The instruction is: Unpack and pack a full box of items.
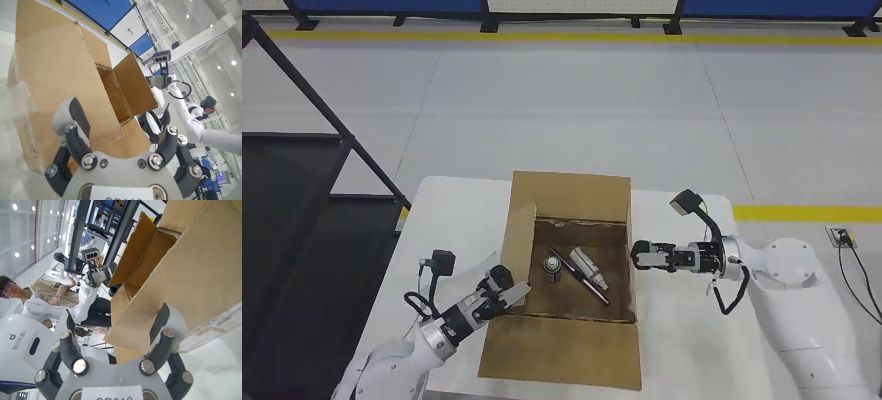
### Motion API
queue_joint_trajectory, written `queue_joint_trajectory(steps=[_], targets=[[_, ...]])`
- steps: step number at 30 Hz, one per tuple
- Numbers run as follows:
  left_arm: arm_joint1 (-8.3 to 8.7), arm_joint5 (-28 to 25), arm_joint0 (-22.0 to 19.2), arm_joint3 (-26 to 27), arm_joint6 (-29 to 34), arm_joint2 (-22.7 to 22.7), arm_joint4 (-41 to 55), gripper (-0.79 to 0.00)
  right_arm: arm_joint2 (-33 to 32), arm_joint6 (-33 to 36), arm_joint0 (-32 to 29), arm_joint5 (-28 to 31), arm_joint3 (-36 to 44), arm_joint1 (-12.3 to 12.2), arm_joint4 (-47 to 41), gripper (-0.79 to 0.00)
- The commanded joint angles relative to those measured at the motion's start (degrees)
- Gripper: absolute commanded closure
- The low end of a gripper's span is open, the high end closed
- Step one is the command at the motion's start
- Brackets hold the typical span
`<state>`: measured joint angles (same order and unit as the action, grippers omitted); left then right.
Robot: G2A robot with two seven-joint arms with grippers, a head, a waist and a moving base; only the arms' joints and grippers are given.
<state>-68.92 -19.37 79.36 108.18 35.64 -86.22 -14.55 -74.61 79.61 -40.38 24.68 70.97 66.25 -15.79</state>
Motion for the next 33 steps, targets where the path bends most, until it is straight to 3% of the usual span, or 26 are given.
queue_joint_trajectory(steps=[1, 13, 23, 28, 33], targets=[[-0.07, 0.8, -1.1, -2.0, -0.6, 1.2, -0.3, -0.785, 2.6, -1.6, 1.1, 1.6, -2.2, 0.3, 0.0, -0.785], [-0.22, 2.7, -4.3, -8.0, -2.3, 5.0, 0.1, -0.785, 14.5, -8.8, 6.0, 8.8, -9.9, 1.6, 4.7, -0.785], [-0.14, 2.2, -4.7, -7.9, -4.0, 5.9, 0.7, -0.785, 18.0, -11.6, 7.8, 11.6, -12.0, 1.5, 9.0, -0.785], [0.38, 0.8, -1.9, -2.3, -3.3, 1.7, 6.8, -0.785, 16.6, -13.7, 7.3, 13.7, -9.9, 0.4, 7.6, -0.785], [1.48, -1.4, 4.2, 3.0, 0.6, -7.4, 12.8, -0.785, 13.8, -15.7, 5.8, 15.7, -5.9, -1.1, 5.4, -0.785]])
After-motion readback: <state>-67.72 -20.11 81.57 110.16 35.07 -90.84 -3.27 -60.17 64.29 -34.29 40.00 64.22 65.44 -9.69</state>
